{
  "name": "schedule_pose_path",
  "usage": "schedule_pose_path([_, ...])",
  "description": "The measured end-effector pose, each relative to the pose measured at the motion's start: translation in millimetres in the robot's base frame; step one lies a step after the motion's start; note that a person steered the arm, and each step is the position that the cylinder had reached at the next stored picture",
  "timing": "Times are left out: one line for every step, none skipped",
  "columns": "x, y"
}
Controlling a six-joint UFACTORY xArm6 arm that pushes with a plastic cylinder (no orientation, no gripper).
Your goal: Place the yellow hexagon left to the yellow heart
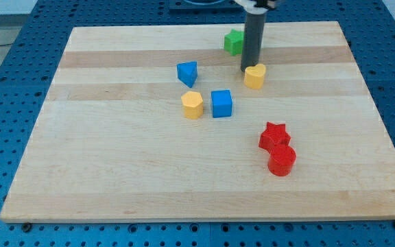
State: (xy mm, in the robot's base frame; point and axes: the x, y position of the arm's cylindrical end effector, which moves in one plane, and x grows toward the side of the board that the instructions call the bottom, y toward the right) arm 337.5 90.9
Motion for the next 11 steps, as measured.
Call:
schedule_pose_path([7, 13])
schedule_pose_path([7, 6])
schedule_pose_path([7, -26])
schedule_pose_path([12, -52])
schedule_pose_path([29, -71])
schedule_pose_path([46, -99])
schedule_pose_path([56, -132])
schedule_pose_path([64, -159])
schedule_pose_path([89, -164])
schedule_pose_path([103, -150])
schedule_pose_path([104, -132])
